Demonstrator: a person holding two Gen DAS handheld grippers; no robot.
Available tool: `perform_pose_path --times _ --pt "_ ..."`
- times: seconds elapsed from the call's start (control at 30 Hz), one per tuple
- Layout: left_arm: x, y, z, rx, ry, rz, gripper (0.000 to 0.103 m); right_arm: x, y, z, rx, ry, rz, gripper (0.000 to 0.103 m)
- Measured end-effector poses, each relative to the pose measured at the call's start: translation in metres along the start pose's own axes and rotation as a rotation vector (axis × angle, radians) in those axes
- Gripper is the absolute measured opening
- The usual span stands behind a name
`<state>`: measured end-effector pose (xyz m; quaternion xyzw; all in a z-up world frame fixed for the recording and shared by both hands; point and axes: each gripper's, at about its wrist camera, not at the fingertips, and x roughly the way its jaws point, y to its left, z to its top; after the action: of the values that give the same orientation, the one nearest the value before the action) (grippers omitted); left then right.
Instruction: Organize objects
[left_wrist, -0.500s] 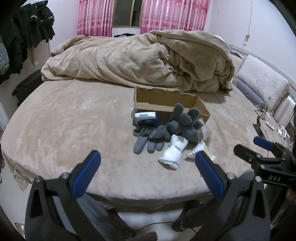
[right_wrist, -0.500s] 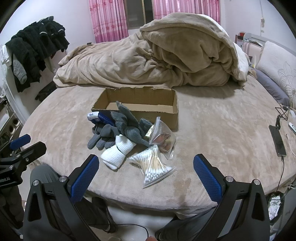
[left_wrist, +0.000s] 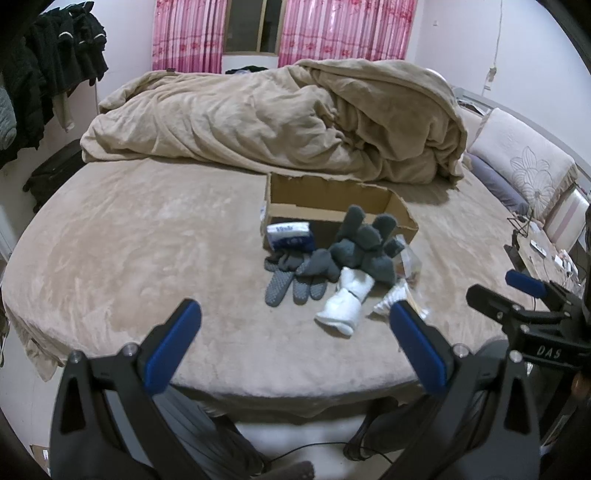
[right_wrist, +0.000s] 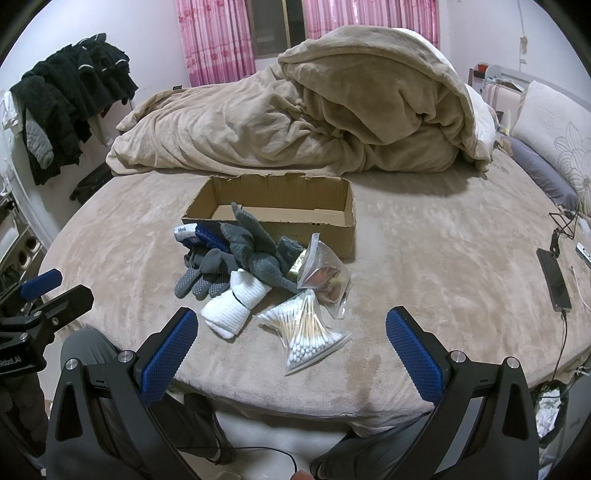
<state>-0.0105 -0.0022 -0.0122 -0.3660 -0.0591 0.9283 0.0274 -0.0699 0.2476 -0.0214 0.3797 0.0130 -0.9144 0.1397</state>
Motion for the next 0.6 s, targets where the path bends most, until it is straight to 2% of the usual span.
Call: perform_pose_path --times 0.6 --pt "0.0002 -0.0053 0.0002 0.017 0.003 -0.015 0.102 0.0009 -0.0008 -0.0002 0.003 0.001 0.000 0.103"
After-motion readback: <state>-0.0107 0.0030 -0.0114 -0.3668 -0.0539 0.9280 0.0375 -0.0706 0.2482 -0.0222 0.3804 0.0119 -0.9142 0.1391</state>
